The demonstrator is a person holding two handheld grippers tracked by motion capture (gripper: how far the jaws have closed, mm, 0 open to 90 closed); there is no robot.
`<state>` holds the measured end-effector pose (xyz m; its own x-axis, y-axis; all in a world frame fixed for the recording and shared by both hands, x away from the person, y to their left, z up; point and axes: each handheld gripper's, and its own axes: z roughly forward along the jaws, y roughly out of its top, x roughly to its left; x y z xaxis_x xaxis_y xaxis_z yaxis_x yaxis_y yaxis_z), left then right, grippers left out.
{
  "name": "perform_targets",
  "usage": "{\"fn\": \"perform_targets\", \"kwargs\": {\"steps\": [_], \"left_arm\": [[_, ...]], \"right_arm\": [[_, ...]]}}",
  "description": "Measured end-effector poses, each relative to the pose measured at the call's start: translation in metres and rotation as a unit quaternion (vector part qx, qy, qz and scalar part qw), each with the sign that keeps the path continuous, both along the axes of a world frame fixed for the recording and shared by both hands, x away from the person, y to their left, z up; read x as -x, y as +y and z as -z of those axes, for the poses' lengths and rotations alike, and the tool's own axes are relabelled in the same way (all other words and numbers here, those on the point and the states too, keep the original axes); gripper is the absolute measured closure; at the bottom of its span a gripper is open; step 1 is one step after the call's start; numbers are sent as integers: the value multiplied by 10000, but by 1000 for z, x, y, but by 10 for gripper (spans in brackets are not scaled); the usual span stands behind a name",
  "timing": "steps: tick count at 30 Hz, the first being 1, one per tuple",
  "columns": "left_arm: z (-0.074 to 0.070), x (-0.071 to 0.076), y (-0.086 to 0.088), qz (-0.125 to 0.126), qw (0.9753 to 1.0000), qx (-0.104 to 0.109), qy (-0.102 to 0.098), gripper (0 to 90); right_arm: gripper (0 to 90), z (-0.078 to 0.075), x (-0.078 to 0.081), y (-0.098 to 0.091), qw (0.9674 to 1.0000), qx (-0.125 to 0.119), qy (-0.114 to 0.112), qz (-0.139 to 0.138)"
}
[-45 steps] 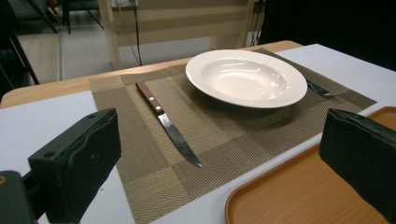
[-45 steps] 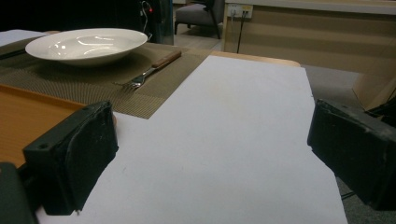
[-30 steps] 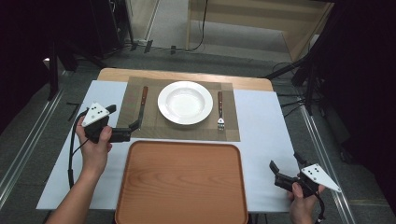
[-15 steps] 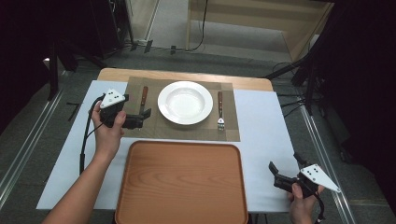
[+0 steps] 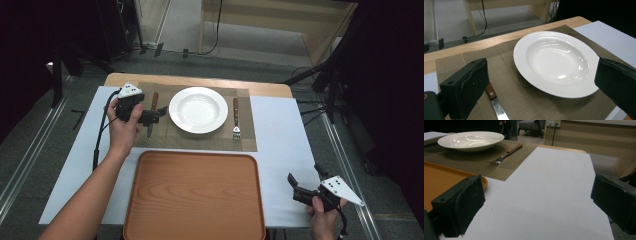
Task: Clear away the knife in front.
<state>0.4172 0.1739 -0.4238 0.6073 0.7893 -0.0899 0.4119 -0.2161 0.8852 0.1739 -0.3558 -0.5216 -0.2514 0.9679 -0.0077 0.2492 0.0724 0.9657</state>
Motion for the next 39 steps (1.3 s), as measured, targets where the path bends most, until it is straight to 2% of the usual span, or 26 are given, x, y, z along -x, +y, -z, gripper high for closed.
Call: {"fn": "perform_targets", "kwargs": {"steps": [7, 8, 12, 14, 15, 16, 19, 20, 21, 23, 24, 25, 26, 27, 28, 29, 31, 32, 34, 35, 37, 39], "left_arm": [[-2, -26, -5, -35, 9991, -195, 368, 0], [-3, -33, -6, -102, 9985, -308, 448, 0], [-3, -41, -8, -131, 9975, -408, 561, 0], [-3, -45, -9, -226, 9967, -463, 620, 70], [-3, -47, -9, -280, 9959, -523, 685, 70], [-3, -49, -10, -345, 9946, -612, 762, 127], [0, -58, -10, -413, 9904, -810, 1043, 126], [1, -60, -11, -465, 9883, -892, 1145, 138], [2, -63, -11, -591, 9857, -966, 1250, 138], [4, -69, -14, -937, 9779, -1149, 1474, 250], [6, -71, -14, -1005, 9752, -1216, 1553, 297], [7, -73, -14, -968, 9737, -1284, 1615, 308], [8, -75, -14, -965, 9726, -1296, 1671, 377], [9, -77, -14, -1001, 9701, -1384, 1723, 377], [11, -78, -14, -1059, 9687, -1423, 1737, 400], [12, -80, -14, -1074, 9674, -1457, 1773, 470], [15, -83, -13, -1123, 9641, -1497, 1883, 475], [16, -84, -14, -1133, 9620, -1545, 1943, 531], [20, -87, -14, -1127, 9592, -1575, 2059, 536], [22, -89, -14, -1155, 9574, -1604, 2103, 573], [28, -94, -13, -1160, 9526, -1660, 2270, 598], [29, -95, -13, -1163, 9522, -1626, 2309, 599]], "right_arm": [[0, 0, -1, 1, 10000, 18, 31, 2], [0, 0, -1, 1, 10000, 20, 32, 7], [0, 0, -1, 1, 10000, 1, 50, 23], [0, 1, -2, 1, 10000, 8, 78, 28], [0, 1, -2, 1, 10000, 8, 78, 28], [0, 1, -2, 1, 10000, 26, 74, 35], [0, 1, -3, 1, 10000, 48, 73, 33], [0, 1, -3, 1, 10000, 39, 87, 28], [0, 1, -3, 1, 10000, 39, 87, 28], [0, 1, -3, 1, 9999, 40, 119, -9], [0, 1, -3, 2, 9999, 45, 138, -5], [0, 1, -4, 2, 9999, 56, 137, -9], [0, 1, -4, 3, 9999, 74, 138, -6], [0, 1, -4, 3, 9999, 74, 138, -6], [0, 2, -4, 3, 9999, 69, 147, -1], [0, 2, -4, 2, 9999, 69, 144, 2], [0, 2, -4, 2, 9999, 65, 145, 8], [0, 2, -4, 2, 9999, 62, 145, 11], [0, 2, -4, 2, 9999, 61, 146, 13], [0, 2, -4, 2, 9999, 61, 148, 14], [0, 2, -4, 2, 9999, 65, 150, 22], [0, 2, -4, 2, 9999, 64, 148, 23]]}}
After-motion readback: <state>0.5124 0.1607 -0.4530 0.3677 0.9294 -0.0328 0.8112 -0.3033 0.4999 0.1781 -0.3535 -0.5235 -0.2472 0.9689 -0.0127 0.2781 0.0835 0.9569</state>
